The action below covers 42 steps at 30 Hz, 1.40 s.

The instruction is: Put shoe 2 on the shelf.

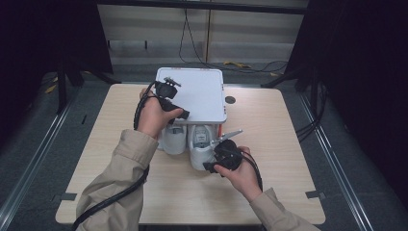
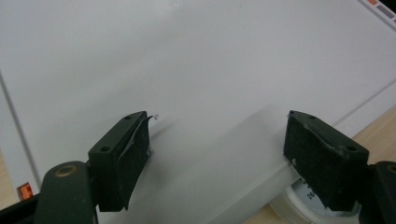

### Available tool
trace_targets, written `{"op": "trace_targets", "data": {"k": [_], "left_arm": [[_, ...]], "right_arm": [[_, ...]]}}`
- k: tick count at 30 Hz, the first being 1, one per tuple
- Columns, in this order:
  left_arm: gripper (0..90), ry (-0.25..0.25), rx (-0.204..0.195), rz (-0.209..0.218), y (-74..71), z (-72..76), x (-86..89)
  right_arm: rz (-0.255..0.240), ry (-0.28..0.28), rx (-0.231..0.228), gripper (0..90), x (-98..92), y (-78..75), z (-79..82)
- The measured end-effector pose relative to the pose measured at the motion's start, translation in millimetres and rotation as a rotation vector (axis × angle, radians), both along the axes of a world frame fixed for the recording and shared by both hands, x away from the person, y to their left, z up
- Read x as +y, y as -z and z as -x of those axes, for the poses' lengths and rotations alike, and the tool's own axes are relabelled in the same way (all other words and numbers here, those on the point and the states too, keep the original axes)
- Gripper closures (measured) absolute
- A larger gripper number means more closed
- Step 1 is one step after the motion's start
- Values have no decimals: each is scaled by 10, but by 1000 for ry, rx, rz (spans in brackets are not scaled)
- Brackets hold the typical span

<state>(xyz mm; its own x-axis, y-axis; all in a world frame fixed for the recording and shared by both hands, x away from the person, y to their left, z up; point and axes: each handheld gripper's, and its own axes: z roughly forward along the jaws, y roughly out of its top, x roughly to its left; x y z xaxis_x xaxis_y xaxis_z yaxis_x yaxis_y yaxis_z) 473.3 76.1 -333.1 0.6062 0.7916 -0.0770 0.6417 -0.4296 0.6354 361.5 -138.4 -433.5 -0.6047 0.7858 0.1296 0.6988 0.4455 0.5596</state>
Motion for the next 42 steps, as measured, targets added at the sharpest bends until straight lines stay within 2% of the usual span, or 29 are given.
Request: {"op": "trace_targets", "data": {"k": [4,9,16,32,42], "left_arm": [[225,3,-5,3,5,6,5],[227,1,-11,7,11,14,6],[240,6,-4,-1,-1,10,1],[255,2,-12,11,6,20,2],[263,1,-10,10,3,21,0]], "right_arm": [[-24,37,-18,424,34,33,-77],[-48,73,-63,426,53,93,-173],[-49,91,-71,425,82,104,-292],[-67,131,-107,425,136,170,-402],[-60,128,-99,423,137,162,-414]]}}
